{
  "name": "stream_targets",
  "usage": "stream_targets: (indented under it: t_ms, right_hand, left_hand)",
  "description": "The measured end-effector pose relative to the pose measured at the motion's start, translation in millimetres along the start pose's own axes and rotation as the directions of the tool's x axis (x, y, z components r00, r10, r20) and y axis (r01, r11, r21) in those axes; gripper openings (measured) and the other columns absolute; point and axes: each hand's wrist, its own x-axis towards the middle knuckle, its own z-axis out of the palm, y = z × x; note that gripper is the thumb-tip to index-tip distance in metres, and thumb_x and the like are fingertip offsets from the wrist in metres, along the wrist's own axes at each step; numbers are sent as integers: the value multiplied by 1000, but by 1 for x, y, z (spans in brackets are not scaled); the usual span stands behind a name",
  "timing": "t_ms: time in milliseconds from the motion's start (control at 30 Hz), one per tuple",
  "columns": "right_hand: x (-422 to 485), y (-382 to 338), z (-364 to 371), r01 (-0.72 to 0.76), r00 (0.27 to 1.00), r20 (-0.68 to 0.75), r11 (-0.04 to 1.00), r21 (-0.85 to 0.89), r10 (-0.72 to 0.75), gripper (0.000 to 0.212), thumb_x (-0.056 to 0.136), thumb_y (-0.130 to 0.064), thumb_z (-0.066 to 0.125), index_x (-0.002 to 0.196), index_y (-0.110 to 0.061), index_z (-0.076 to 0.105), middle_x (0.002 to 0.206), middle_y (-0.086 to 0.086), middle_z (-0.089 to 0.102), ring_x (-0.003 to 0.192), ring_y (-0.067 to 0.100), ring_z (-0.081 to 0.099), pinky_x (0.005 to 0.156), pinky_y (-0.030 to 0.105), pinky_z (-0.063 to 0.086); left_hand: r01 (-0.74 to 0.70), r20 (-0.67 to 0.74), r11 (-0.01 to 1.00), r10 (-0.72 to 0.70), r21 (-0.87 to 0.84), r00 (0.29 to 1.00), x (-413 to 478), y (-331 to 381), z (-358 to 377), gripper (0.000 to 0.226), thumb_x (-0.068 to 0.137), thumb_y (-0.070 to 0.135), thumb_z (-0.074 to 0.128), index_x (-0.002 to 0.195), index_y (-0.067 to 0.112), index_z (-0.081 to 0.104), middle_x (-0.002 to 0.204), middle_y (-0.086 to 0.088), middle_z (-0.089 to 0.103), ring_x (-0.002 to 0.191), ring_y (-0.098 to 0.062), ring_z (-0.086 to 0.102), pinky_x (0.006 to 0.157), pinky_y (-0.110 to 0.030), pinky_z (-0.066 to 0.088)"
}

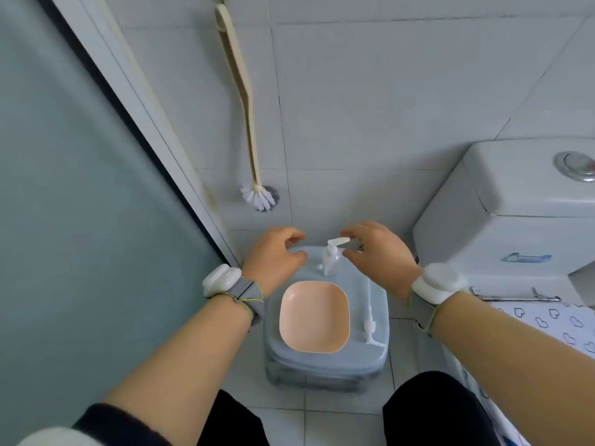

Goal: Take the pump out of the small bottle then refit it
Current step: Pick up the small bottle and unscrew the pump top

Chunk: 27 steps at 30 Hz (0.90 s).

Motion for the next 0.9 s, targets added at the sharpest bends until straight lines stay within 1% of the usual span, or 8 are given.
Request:
stream_targets:
  t_ms: [100, 233, 367, 567, 600, 667, 733, 900]
  right_hand:
    - [1, 5, 8, 2, 1000, -29, 1000, 1, -2, 34, 89, -18, 61, 123, -20, 64, 110, 4, 63, 101, 24, 58, 85, 38, 49]
    - [4, 7, 16, -7, 1000, -29, 1000, -3, 7, 35, 90, -18, 60, 124, -20, 63, 115, 4, 62, 107, 25, 56, 87, 37, 48]
    - [14, 6, 21, -8, 1000, -13, 1000, -20, 7, 40, 90, -17, 58, 130, -21, 58, 126, 4, 61, 118, 26, 52, 93, 37, 46]
    - [30, 0, 32, -40, 995, 87, 996, -85, 47, 46, 91, -17, 53, 136, -26, 55, 133, 0, 60, 124, 26, 49, 95, 35, 44]
    - [32, 0, 33, -53, 994, 91, 994, -99, 62, 43, 90, -17, 53, 132, -25, 59, 129, 2, 63, 120, 28, 52, 93, 36, 46]
    - [34, 0, 35, -81, 991, 101, 993, -91, 90, 31, 87, -12, 53, 113, -19, 68, 109, 7, 69, 100, 33, 60, 80, 35, 51]
    - [34, 1, 36, -93, 985, 139, 993, -65, 102, 24, 85, -6, 49, 98, -14, 68, 89, 8, 66, 79, 33, 56, 65, 32, 44]
    - [25, -1, 28, -65, 990, 124, 998, -17, 67, 19, 87, -5, 47, 87, -14, 63, 81, 6, 60, 71, 29, 49, 61, 31, 38]
  left_hand:
    - [-9, -33, 1000, 9, 7, 999, -3, -9, 8, 31, 80, 14, 68, 111, 17, 67, 113, -1, 66, 95, -12, 57, 73, -13, 34]
    - [-3, -42, 1000, 4, 17, 999, -7, -19, 16, 29, 80, 16, 68, 109, 18, 68, 112, -1, 66, 94, -12, 58, 79, -20, 39]
    - [-4, -40, 999, 6, 35, 999, -11, -25, 17, 27, 80, 17, 67, 108, 20, 68, 113, 0, 64, 96, -14, 59, 80, -21, 40]
    - [-3, -26, 997, 5, 77, 1000, -14, -28, 14, 28, 82, 19, 65, 110, 22, 67, 112, 2, 64, 99, -14, 59, 82, -23, 41]
    - [-3, -23, 997, 5, 81, 1000, -14, -28, 14, 28, 82, 19, 65, 110, 22, 67, 113, 2, 64, 99, -14, 59, 82, -23, 42]
    - [-7, -21, 997, 9, 79, 1000, -14, -26, 14, 28, 83, 19, 65, 111, 20, 67, 113, 0, 64, 100, -15, 59, 83, -24, 43]
    - [-7, -24, 998, 8, 69, 1000, -15, -25, 15, 28, 83, 24, 66, 111, 20, 67, 113, 2, 63, 99, -14, 59, 82, -24, 42]
    - [-20, -26, 999, 21, 39, 999, -18, -20, 19, 33, 81, 33, 69, 111, 22, 65, 109, 5, 62, 95, -10, 56, 79, -21, 38]
